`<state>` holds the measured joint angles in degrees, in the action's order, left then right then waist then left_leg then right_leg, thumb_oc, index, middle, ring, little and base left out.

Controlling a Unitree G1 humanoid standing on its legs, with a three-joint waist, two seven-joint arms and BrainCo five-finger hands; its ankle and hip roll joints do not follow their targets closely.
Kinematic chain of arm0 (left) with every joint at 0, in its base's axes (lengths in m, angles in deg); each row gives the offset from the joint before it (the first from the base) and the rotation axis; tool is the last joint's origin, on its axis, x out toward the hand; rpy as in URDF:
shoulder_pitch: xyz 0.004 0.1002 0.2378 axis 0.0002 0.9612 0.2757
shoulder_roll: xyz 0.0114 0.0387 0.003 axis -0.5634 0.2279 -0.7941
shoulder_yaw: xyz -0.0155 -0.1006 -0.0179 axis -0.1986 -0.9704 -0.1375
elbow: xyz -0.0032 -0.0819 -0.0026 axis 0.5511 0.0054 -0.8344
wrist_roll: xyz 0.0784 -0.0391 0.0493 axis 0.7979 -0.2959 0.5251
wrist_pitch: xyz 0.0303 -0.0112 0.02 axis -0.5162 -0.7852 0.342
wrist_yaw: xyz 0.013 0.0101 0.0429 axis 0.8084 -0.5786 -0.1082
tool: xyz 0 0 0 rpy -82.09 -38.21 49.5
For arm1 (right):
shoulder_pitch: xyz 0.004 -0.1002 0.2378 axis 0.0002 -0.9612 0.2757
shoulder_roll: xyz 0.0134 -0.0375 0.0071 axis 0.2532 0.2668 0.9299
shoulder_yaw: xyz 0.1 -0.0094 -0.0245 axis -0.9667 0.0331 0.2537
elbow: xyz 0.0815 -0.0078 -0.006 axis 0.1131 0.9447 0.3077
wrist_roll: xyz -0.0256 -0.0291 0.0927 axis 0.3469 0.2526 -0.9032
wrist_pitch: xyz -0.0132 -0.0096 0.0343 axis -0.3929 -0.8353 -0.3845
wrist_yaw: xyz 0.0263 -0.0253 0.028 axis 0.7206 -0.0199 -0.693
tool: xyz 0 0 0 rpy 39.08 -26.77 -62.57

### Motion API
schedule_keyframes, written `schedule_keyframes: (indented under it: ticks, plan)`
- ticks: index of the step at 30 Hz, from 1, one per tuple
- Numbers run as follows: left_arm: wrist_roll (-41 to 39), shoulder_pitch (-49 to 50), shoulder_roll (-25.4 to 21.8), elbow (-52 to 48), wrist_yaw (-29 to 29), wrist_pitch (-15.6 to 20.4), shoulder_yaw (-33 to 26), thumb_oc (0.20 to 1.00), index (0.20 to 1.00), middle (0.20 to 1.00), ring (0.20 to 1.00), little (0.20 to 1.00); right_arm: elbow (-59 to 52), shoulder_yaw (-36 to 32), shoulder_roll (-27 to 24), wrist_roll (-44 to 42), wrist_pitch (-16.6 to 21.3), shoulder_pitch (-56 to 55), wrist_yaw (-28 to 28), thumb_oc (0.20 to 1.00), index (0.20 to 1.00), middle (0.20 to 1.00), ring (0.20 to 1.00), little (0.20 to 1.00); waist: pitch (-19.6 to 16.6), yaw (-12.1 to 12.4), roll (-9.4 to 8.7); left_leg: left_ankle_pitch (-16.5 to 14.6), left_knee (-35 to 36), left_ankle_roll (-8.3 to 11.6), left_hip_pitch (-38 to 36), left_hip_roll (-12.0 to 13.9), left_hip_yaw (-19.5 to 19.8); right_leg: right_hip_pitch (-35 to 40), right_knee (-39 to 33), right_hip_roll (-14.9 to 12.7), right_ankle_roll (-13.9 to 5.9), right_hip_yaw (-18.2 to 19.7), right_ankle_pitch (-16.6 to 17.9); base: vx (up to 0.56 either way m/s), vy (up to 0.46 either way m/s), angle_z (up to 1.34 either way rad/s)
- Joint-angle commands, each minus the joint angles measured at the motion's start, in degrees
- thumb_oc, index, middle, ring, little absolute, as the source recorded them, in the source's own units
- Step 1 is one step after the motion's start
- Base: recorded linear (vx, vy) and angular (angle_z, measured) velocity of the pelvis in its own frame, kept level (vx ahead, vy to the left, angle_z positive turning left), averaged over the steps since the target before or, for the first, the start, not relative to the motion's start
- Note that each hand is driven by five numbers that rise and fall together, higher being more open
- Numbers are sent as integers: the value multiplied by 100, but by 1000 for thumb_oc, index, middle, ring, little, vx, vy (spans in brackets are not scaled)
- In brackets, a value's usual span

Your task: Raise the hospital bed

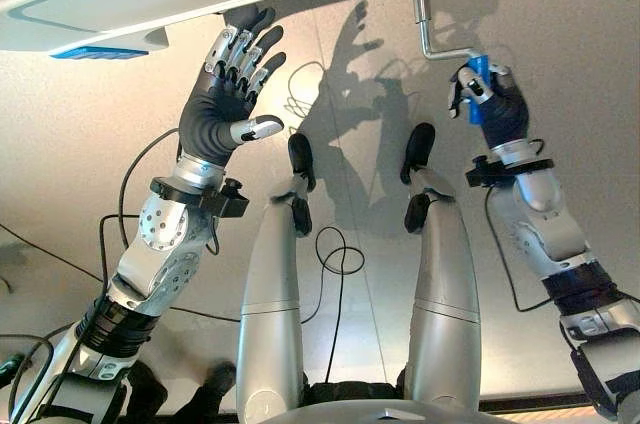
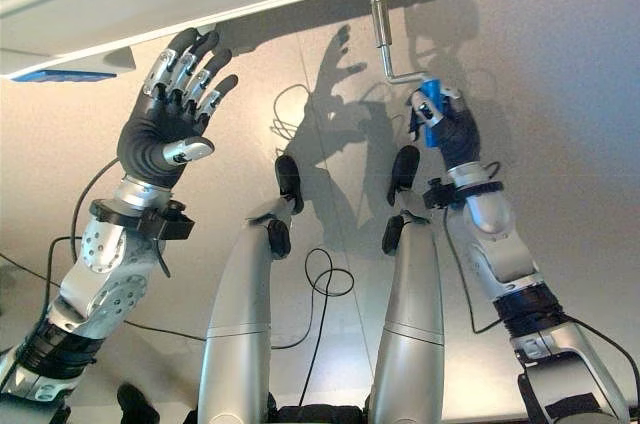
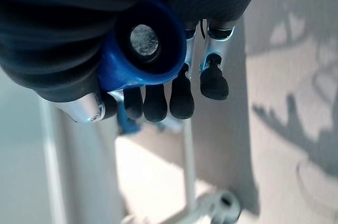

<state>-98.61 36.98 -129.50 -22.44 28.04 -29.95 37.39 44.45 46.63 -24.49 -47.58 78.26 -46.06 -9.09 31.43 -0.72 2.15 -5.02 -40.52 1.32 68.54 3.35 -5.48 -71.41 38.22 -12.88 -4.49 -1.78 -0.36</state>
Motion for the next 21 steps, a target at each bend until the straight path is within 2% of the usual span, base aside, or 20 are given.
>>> schedule_keyframes:
  ticks: [1,3,6,7,10,11,12,14,17,18,19,21]
  plan:
    - [-35,124,129,-746,118,369,-172,1000,1000,1000,1000,1000,208,-824,-426,95,610,859,817,200,200,200,200,200,-164,4,84,537,768,264,-188,-96,185,212,148,109,-280,-97,49,0,0,0]
    - [-18,112,114,-749,108,365,-149,1000,1000,1000,1000,1000,516,-790,-488,211,544,953,950,200,200,200,200,200,-164,16,91,534,762,264,-180,-95,189,202,161,107,-279,-98,45,0,0,0]
    - [-17,89,91,-791,110,338,-40,1000,1000,1000,1000,1000,1374,-541,-663,657,184,1215,1172,200,200,200,200,200,-164,50,97,530,759,262,-158,-87,206,182,170,106,-268,-95,49,0,0,0]
    - [-14,84,97,-787,106,339,-43,1000,1000,1000,1000,1000,1426,-507,-667,653,204,1264,1175,200,200,200,200,200,-164,45,102,528,759,262,-153,-85,206,179,167,108,-268,-96,50,0,0,0]
    - [-3,67,73,-804,114,303,102,1000,1000,1000,1000,1000,2356,-117,-771,950,-139,1569,1130,200,200,200,200,200,-164,105,120,542,736,256,-102,-96,207,134,200,106,-258,-117,59,0,0,0]
    - [-2,68,81,-801,113,304,89,1000,1000,1000,1000,1000,2405,-76,-775,937,-121,1623,1121,200,200,200,200,200,-164,92,125,539,732,256,-93,-94,208,126,203,107,-258,-117,58,0,0,0]
    - [10,4,38,-801,103,298,189,1000,1000,1000,1000,1000,3068,139,-782,1008,-248,1837,1106,200,200,200,200,200,-164,136,144,544,729,256,-74,-94,203,113,216,103,-255,-124,58,0,0,0]
    - [7,-15,35,-800,100,294,204,1000,1000,1000,1000,1000,3351,300,-786,960,-287,2015,1024,200,200,200,200,200,-164,135,160,548,728,256,-53,-91,204,95,220,101,-254,-129,61,0,0,0]
    - [-19,-121,-33,-814,111,278,416,1000,1000,1000,1000,1000,4550,759,-710,953,-485,2441,841,200,200,200,200,200,-164,223,213,553,689,248,-3,-115,211,46,294,86,-255,-132,67,0,0,0]
    - [-19,-129,-29,-806,110,282,416,1000,1000,1000,1000,1000,4591,783,-710,941,-470,2479,829,200,200,200,200,200,-164,220,217,551,687,248,2,-113,211,41,295,87,-255,-132,67,0,0,0]
    - [6,-240,-86,-788,83,284,542,1000,1000,1000,1000,1000,5141,1150,-672,1156,-609,2720,713,200,200,200,200,200,-164,265,240,557,655,245,38,-123,210,13,313,83,-254,-137,79,0,0,0]
    - [28,-310,-75,-762,70,283,596,1000,1000,1000,1000,1000,5456,1315,-579,1193,-664,2853,625,200,200,200,200,200,-164,273,269,561,645,248,60,-125,213,3,308,72,-257,-144,78,3,3,2]
